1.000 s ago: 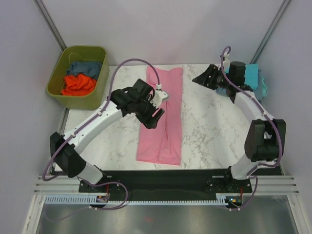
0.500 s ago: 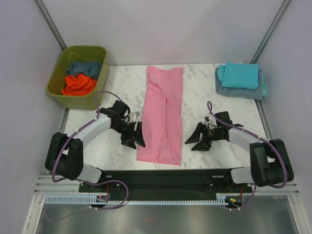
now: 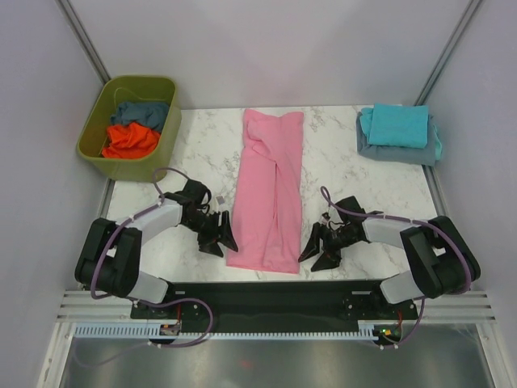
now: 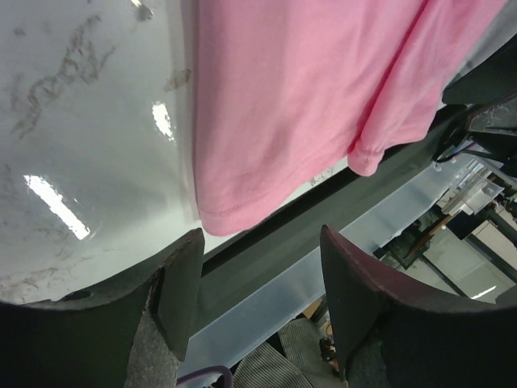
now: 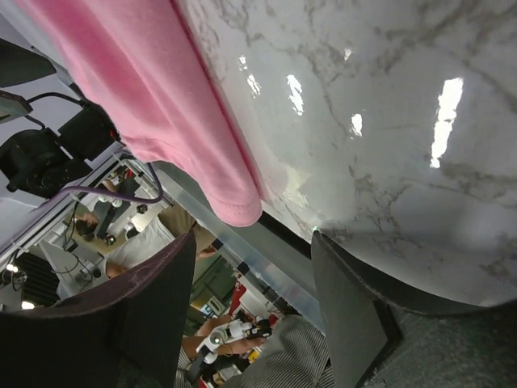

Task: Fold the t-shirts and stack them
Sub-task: Fold the tshirt

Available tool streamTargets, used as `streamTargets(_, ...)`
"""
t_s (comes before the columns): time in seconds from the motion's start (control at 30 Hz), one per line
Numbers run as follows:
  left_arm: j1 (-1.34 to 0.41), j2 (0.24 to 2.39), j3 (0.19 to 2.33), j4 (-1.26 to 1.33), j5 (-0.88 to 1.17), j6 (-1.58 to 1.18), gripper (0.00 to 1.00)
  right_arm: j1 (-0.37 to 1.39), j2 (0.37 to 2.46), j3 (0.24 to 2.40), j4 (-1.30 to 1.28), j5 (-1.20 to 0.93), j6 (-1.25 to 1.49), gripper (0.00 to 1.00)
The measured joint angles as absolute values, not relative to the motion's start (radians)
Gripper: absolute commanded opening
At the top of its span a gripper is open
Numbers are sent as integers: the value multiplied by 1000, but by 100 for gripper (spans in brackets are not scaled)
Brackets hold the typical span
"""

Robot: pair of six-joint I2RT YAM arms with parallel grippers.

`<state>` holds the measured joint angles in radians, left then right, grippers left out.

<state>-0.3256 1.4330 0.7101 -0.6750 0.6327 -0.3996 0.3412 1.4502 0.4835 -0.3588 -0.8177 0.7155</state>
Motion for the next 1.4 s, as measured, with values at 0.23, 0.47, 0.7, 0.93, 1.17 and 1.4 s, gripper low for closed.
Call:
streamTargets(0.23,-322,1502,710,-633,604,-406,67,361,1507,488,-314,-829,743,64)
streamTargets(0.47,-322,1546,710,-596,604,-420,65,407,1541,504,-246,-834,777,61)
streamTargets(0.7,-322,1552,709,-587,611,-430,57,430,1561,512,-217,-831,781,56)
streamTargets(0.93,-322,1552,683,-570,623,-432,47,455,1584,519,-171,-830,786,50)
streamTargets(1.17,-326,1552,656,-564,634,-442,32,483,1597,519,-127,-806,791,24)
streamTargets(1.4,-356,1571,656,-534,640,-457,10,489,1596,517,-116,-789,793,0)
